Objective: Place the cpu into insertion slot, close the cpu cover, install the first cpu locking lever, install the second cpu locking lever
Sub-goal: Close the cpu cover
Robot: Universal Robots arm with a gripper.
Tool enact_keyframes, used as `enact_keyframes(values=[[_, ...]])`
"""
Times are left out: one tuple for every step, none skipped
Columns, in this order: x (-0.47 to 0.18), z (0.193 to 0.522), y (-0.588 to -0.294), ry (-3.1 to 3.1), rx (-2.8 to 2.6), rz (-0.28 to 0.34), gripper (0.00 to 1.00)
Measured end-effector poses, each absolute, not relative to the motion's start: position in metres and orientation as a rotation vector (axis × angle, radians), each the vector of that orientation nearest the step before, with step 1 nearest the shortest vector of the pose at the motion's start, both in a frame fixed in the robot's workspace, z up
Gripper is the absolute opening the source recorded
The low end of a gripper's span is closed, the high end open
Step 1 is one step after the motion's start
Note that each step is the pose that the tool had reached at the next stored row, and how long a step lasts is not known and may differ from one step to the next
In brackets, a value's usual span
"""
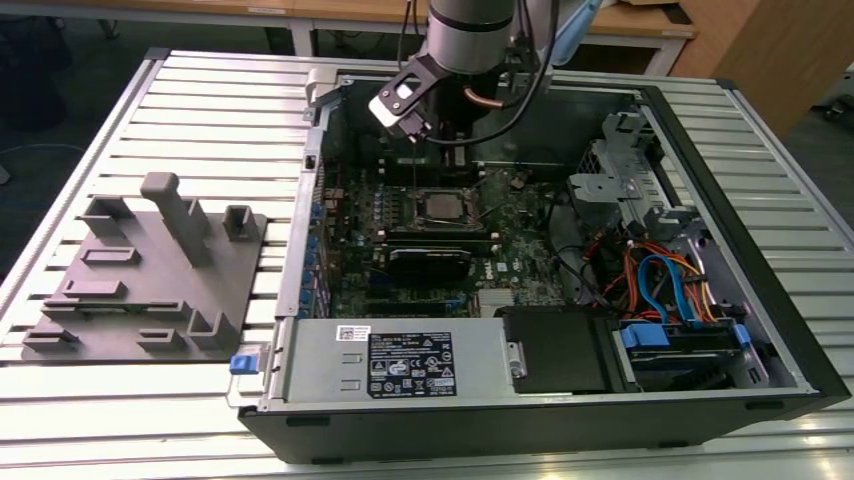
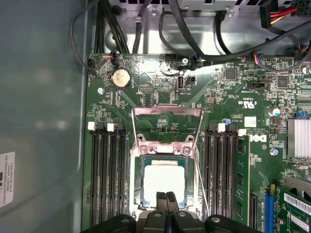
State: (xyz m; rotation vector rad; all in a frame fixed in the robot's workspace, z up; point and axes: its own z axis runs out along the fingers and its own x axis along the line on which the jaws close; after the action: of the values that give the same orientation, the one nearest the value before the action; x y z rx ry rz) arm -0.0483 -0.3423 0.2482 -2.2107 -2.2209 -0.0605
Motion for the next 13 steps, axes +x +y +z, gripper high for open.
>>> enact_keyframes(values=[[-0.0483,0.2488,-0.3423,-2.221,-2.211,-0.06,0.1],[-0.0483,0.2494,-0.3423,-2.221,-2.211,-0.061,0.1],[-0.0483,0.25,-0.3423,-2.221,-2.211,-0.061,0.1],[-0.0483,0.2508,-0.3423,-2.221,-2.211,-0.061,0.1],[-0.0483,0.2516,-0.3423,-2.221,-2.211,-0.061,0.1],[-0.0483,0.2523,-0.3423,-2.221,-2.211,-0.061,0.1],[-0.0483,0.2529,-0.3423,-2.221,-2.211,-0.061,0.1],[-0.0483,0.253,-0.3422,-2.221,-2.211,-0.061,0.1],[-0.0483,0.253,-0.3422,-2.221,-2.211,-0.061,0.1],[-0.0483,0.2531,-0.3422,-2.221,-2.211,-0.061,0.1],[-0.0483,0.2532,-0.3423,-2.221,-2.211,-0.061,0.1],[-0.0483,0.2533,-0.3423,-2.221,-2.211,-0.061,0.1],[-0.0483,0.2534,-0.3423,-2.221,-2.211,-0.061,0.1]])
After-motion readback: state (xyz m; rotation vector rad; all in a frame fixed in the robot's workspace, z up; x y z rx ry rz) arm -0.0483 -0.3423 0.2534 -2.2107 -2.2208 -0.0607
